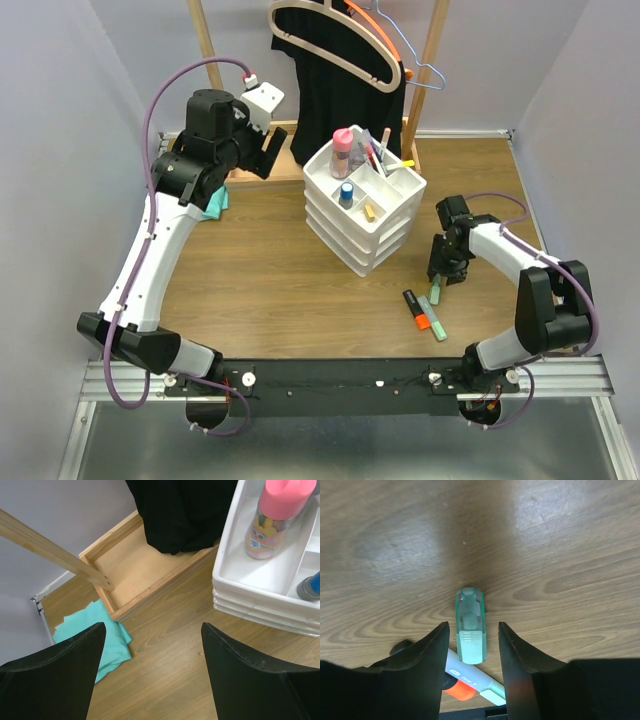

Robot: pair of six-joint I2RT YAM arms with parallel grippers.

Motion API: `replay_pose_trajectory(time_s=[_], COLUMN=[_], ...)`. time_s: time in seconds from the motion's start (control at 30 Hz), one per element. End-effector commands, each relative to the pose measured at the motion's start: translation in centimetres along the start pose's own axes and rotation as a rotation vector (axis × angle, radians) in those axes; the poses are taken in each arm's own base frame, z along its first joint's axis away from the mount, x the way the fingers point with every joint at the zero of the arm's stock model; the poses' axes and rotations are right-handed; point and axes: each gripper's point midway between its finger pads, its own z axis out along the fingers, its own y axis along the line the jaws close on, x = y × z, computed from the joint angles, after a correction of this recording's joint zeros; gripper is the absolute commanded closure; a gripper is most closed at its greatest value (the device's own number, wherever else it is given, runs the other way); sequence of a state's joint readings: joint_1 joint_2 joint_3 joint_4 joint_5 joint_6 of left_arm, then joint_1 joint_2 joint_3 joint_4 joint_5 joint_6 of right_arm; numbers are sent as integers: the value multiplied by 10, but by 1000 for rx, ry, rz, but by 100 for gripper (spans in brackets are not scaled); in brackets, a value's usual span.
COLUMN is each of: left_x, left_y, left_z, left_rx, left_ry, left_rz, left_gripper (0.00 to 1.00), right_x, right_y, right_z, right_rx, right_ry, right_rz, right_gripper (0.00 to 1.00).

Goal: Sort the stationery into containers
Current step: Pick up the pen from the center of the board.

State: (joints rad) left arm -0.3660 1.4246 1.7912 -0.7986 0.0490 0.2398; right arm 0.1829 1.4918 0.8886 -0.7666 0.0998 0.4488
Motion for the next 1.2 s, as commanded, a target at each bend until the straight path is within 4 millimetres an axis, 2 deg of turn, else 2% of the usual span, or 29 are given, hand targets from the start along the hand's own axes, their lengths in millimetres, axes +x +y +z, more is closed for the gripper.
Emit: replay_pose_trajectory(time_s=[0.0, 0.13, 0.17, 0.2, 0.3, 0.4, 0.43, 0.5, 0.53, 0.63, 0.7, 0.77, 0.87, 0.9, 1.03, 1.07, 1.17], left_x=[-17, -14, -13, -12, -11, -11, -11, -9, -8, -1, 9, 22, 37, 40, 47, 49, 53], left_y=[6, 10, 10, 11, 13, 12, 12, 12, 12, 8, 4, 2, 1, 1, 6, 6, 12], left_z=[-11, -11, -12, -12, -14, -15, -15, -15, -15, -14, -10, -3, 7, 8, 12, 14, 14], left_rx=[-6, -12, -13, -15, -19, -14, -12, -11, -12, -1, 12, 20, 29, 29, 18, 17, 7], left_ry=[-87, -86, -84, -82, -81, -80, -80, -74, -72, -63, -41, -9, 31, 37, 54, 59, 62], left_rz=[-21, -40, -46, -47, -54, -53, -50, -46, -47, -52, -56, -51, -44, -42, -55, -66, -93], left_gripper=[14, 14, 14, 14, 14, 14, 14, 14, 14, 14, 14, 14, 14, 14, 14, 14, 14], right_x=[18, 25, 27, 27, 25, 14, 1, -17, -35, -59, -75, -81, -81, -82, -86, -94, -96], right_y=[-8, -4, -4, -3, -2, -2, 0, 3, 10, 20, 30, 47, 56, 58, 73, 78, 97], right_z=[11, 22, 24, 25, 23, 13, 4, -20, -39, -88, -128, -157, -192, -200, -257, -291, -321], right_rx=[38, 20, 17, 13, 9, 5, 3, -22, -55, -150, -240, -362, -466, -484, -640, -702, -817], right_ry=[74, 110, 116, 119, 110, 65, 22, -63, -128, -273, -396, -475, -574, -598, -802, -948, -1072], right_rz=[23, 20, 16, 15, 11, 9, 10, 14, 4, -35, -68, -125, -179, -189, -279, -310, -426], right_gripper=[51, 58, 63, 82, 98, 100, 100, 99, 100, 100, 99, 100, 99, 99, 99, 100, 99])
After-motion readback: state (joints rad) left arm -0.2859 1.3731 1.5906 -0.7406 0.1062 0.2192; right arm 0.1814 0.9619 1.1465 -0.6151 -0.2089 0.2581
